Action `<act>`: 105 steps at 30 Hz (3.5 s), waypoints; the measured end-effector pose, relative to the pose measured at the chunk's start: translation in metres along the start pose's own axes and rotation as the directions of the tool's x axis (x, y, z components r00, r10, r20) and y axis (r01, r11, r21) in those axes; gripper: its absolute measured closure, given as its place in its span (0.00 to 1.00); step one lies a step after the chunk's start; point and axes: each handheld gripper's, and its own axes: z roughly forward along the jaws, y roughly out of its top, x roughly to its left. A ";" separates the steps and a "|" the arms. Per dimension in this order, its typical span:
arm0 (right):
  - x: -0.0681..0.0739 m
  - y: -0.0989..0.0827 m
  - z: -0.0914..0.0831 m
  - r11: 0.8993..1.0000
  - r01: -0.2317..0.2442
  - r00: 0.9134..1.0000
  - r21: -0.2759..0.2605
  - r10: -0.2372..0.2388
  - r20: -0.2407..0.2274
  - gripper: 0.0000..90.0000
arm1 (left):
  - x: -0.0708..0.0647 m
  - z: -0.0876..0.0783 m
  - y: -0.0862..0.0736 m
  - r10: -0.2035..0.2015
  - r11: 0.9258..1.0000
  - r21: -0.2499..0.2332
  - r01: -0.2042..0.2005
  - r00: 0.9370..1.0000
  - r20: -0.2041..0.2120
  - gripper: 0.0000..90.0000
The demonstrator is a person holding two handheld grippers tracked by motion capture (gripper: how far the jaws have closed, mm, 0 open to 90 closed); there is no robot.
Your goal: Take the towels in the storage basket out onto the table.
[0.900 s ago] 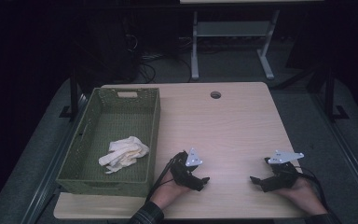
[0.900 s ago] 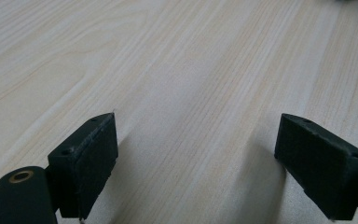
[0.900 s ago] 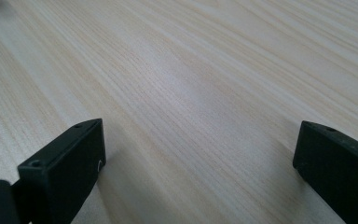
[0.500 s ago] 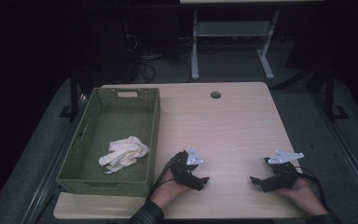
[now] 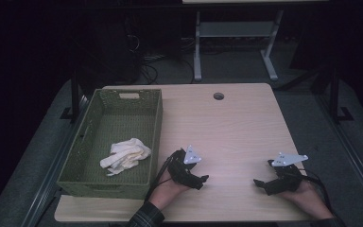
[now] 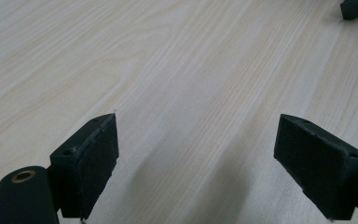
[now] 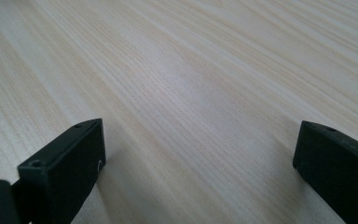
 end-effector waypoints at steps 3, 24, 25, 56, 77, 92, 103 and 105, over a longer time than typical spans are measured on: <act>0.001 -0.001 -0.001 1.000 -0.001 1.000 0.002 0.001 0.003 0.02 | -0.002 -0.001 0.002 0.023 1.000 0.018 -0.023 1.000 -0.018 0.15; 0.000 -0.001 -0.001 1.000 0.000 1.000 0.003 0.000 0.003 0.02 | 0.000 -0.016 0.007 -0.033 0.999 -0.022 0.033 0.999 -0.015 0.15; 0.000 -0.001 -0.001 1.000 0.003 1.000 0.004 -0.003 0.003 0.02 | 0.001 -0.017 0.008 -0.036 0.999 -0.021 0.036 0.999 -0.011 0.15; 0.000 -0.002 -0.002 1.000 0.003 1.000 0.005 -0.003 0.003 0.02 | 0.006 -0.033 0.029 -0.055 0.997 -0.054 0.055 0.998 0.013 0.15; 0.000 -0.002 -0.002 1.000 0.002 1.000 0.003 -0.002 0.003 0.02 | 0.013 -0.047 0.048 -0.024 0.995 -0.097 0.030 0.997 0.068 0.15; 0.000 -0.002 -0.002 1.000 0.002 1.000 0.003 -0.002 0.004 0.02 | 0.024 -0.057 0.058 -0.041 0.995 -0.091 0.048 0.996 0.077 0.15; 0.000 -0.002 -0.002 1.000 0.001 1.000 0.001 -0.001 0.003 0.02 | 0.034 -0.066 0.062 -0.032 0.996 -0.079 0.039 0.996 0.089 0.15; 0.000 -0.002 -0.002 1.000 0.003 1.000 0.004 -0.003 0.004 0.02 | 0.034 -0.067 0.062 -0.032 0.996 -0.080 0.039 0.995 0.092 0.15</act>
